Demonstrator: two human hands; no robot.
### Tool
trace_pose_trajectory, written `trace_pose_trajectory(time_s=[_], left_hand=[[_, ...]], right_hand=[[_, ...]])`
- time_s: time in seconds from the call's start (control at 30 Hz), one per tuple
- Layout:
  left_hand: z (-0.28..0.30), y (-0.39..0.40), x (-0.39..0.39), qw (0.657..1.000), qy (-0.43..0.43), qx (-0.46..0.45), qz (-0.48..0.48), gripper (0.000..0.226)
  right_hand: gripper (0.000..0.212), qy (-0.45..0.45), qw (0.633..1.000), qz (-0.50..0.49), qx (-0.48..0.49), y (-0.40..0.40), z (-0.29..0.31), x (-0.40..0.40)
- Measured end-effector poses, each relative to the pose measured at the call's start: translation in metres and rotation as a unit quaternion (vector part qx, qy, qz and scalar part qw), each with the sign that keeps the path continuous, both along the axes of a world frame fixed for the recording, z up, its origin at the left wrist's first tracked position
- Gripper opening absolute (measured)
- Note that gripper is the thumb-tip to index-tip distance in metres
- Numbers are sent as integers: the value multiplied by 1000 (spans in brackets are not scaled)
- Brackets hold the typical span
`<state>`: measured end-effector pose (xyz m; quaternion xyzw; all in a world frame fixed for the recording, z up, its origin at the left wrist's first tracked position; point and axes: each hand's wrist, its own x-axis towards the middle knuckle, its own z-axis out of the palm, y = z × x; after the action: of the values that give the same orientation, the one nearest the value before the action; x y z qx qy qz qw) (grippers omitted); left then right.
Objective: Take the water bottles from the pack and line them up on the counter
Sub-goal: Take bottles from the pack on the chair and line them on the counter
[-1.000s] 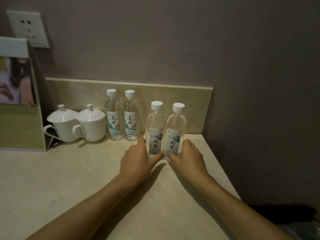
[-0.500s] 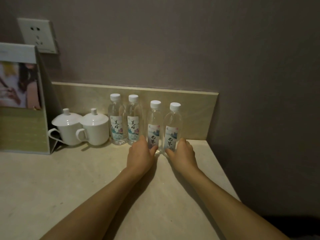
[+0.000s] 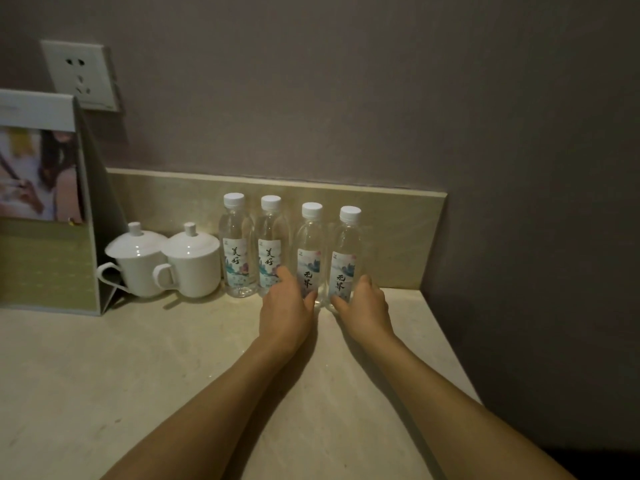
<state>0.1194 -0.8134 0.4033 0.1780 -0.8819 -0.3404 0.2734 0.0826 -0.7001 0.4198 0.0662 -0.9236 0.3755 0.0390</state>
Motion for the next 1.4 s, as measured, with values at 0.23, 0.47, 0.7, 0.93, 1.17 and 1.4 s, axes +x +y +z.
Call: trace_pose_trajectory(time_s=[0.23,0.47,0.7,0.93,1.17,1.4], left_hand=[[0,-3,-5,999,7,-45,-2,37],[0,-5,-11,998,7,-59,3,34],[-3,-8,-18,997,9,-72,7,35],[-7,-11,-23,997,11,-70,10,39],[-9,-10,-27,998,17,-58,18,43],[-7,-10,-24,998,29,-52,12,40]], right_hand=[[44,3,1000,5,-5,-3,-1,-7],[42,3,1000,6,-2,-7,-1,-13],[40,-9,1000,15,16,-11,1,-20],[41,2,1000,10,15,-13,-3,-22],[39,1,1000,7,19,-15,-3,-24],[39,4,1000,14,19,-14,-3,-23]])
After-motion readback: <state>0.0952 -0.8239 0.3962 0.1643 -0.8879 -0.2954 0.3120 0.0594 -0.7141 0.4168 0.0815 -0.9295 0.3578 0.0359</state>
